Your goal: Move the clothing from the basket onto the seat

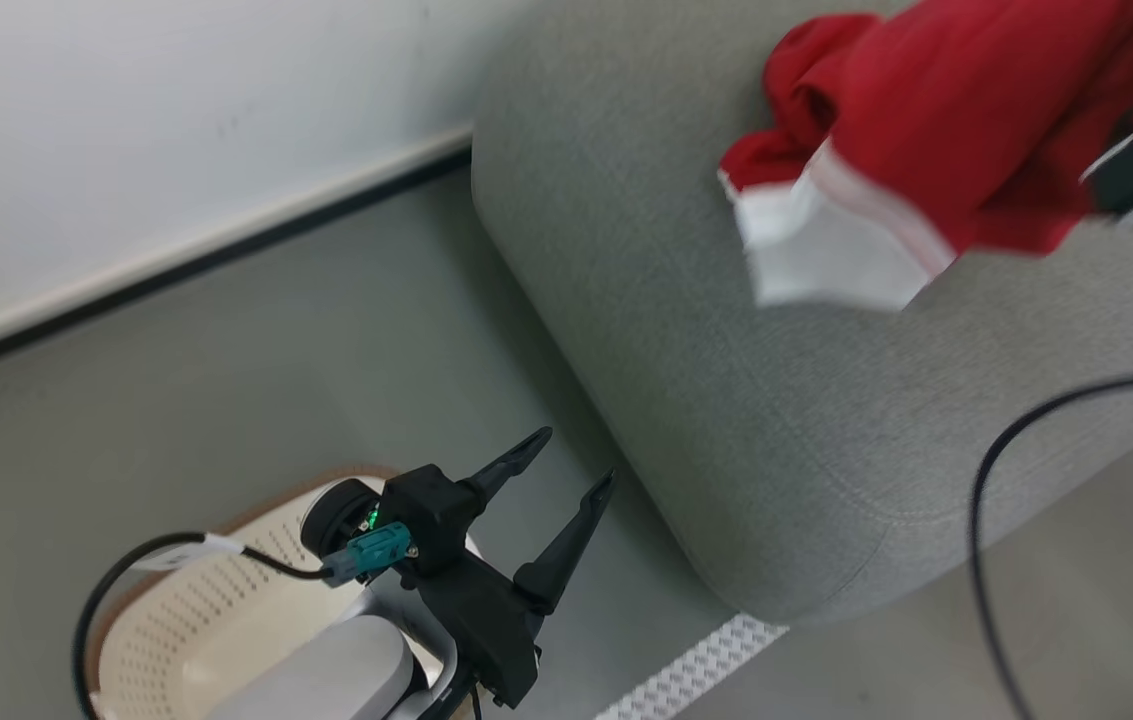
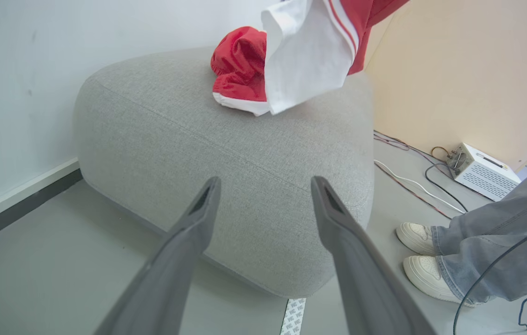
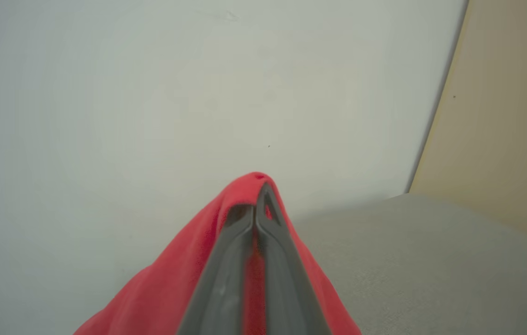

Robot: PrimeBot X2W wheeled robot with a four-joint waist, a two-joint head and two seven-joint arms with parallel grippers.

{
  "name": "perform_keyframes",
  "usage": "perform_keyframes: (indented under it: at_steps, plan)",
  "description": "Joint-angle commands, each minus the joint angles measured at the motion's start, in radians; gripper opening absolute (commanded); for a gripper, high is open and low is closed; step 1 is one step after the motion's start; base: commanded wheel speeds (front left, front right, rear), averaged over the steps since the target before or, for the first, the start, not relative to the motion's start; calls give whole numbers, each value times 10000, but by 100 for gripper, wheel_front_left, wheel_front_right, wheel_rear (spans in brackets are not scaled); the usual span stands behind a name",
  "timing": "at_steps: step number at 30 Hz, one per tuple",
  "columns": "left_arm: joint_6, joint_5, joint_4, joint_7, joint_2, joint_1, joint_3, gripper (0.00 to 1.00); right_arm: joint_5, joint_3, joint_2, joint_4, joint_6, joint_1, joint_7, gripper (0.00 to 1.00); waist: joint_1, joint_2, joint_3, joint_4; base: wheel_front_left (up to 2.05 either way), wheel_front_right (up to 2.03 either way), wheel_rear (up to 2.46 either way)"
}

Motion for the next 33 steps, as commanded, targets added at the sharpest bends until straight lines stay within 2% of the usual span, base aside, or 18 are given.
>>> perform_keyframes:
  at_steps: [1, 5, 6, 13, 18, 23, 29, 30, 31, 33]
  plan:
    - [14, 40, -86, -9, 143, -77, 15, 100, 31, 22, -83, 73, 4, -235, -36, 0, -2, -1, 1325, 508, 0, 0, 0]
    - [210, 370, -1070, 284, 447, -219, -142, 100, -56, -378, -934, 910, 3, -1783, 26, 0, -2, -1, 2202, 570, 0, 0, 0]
    - [295, 617, -1550, 444, 620, -351, -194, 100, -19, -642, -1340, 1346, 3, -2471, 13, 0, -2, -1, 2661, 619, 0, 0, 0]
    - [529, 1130, -2769, 705, 956, -456, -438, 100, -254, -1471, -1925, 2783, 3, -3946, -297, 0, -2, -1, 3723, 593, 0, 0, 0]
    - [518, 1369, -3300, 680, 1082, -451, -637, 100, -836, -2079, -1831, 4044, 3, -4264, -884, 0, -2, -1, 4077, 641, 0, 0, 0]
    - [497, 1442, -3467, 659, 1121, -382, -755, 100, -1268, -2299, -1321, 5337, 1, -3561, -1486, 0, -2, -1, 4172, 668, 0, 0, 0]
    - [356, 1199, -3353, 526, 1039, -209, -828, 100, -1869, -2773, -1132, 6196, 3, -2957, -1842, 0, -2, -1, 3782, 928, 0, 0, 0]
    - [346, 1172, -3344, 512, 1049, -215, -809, 100, -1978, -2827, -1102, 6228, 3, -2965, -1853, 44, -2, -1, 3719, 956, 0, 0, 0]
    - [375, 1150, -3328, 444, 1045, -203, -765, 100, -2092, -2840, -1075, 6291, 3, -2957, -1750, 100, -2, -1, 3631, 985, 0, 0, 0]
    - [447, 1189, -3200, 451, 1065, -160, -775, 100, -2482, -2673, -1171, 6273, 3, -2871, -1702, 100, -2, -1, 3414, 1046, 0, 0, 0]
